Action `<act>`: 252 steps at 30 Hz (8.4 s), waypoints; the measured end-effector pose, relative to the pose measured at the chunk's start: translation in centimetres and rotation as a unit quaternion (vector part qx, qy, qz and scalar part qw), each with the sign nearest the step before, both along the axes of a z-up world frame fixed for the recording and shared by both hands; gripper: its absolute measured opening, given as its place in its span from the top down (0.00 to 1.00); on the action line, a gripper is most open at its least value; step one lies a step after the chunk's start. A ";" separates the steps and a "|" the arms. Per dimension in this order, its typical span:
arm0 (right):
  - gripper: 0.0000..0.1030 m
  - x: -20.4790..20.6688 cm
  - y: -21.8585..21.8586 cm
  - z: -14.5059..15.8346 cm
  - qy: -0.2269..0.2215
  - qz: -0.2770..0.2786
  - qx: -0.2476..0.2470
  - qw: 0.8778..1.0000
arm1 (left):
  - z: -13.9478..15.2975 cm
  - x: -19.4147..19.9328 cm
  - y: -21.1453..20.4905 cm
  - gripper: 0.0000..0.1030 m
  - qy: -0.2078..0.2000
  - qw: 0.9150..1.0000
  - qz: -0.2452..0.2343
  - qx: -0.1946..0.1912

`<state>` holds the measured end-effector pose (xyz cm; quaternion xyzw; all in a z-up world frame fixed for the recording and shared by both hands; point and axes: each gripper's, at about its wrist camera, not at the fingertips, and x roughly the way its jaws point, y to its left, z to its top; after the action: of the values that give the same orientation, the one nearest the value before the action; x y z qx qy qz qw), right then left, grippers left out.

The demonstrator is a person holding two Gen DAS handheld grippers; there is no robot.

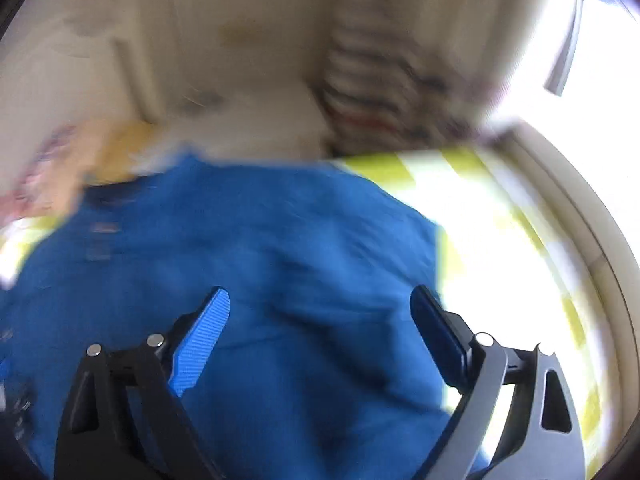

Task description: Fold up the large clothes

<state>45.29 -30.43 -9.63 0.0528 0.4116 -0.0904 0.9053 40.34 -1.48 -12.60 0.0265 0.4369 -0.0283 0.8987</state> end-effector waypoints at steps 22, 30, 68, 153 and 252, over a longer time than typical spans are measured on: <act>0.03 -4.5 10.5 -3.0 0.066 0.195 -0.029 0.978 | 0.2 0.0 0.2 0.04 -0.003 1.000 0.003 -0.021; 0.02 -7.4 8.4 -4.1 0.034 0.144 -0.015 0.989 | 1.5 -1.9 4.1 0.04 -0.061 0.989 0.029 -0.133; 0.11 -11.5 -3.9 -1.6 -0.206 -0.053 0.233 0.949 | 7.6 -3.2 -7.2 0.94 -0.107 0.984 -0.134 -0.054; 0.46 -11.4 -4.3 -2.1 -0.065 -0.002 0.285 0.956 | 0.1 -5.6 8.4 0.04 -0.008 0.991 0.111 -0.078; 0.14 0.6 7.5 1.0 -0.017 0.102 -0.008 0.995 | 1.5 1.7 1.1 0.04 -0.014 0.999 0.028 -0.035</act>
<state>45.86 -22.92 -8.60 0.0052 0.3983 0.0002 0.9172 42.07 -0.33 -11.11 -0.0170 0.4237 -0.0178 0.9055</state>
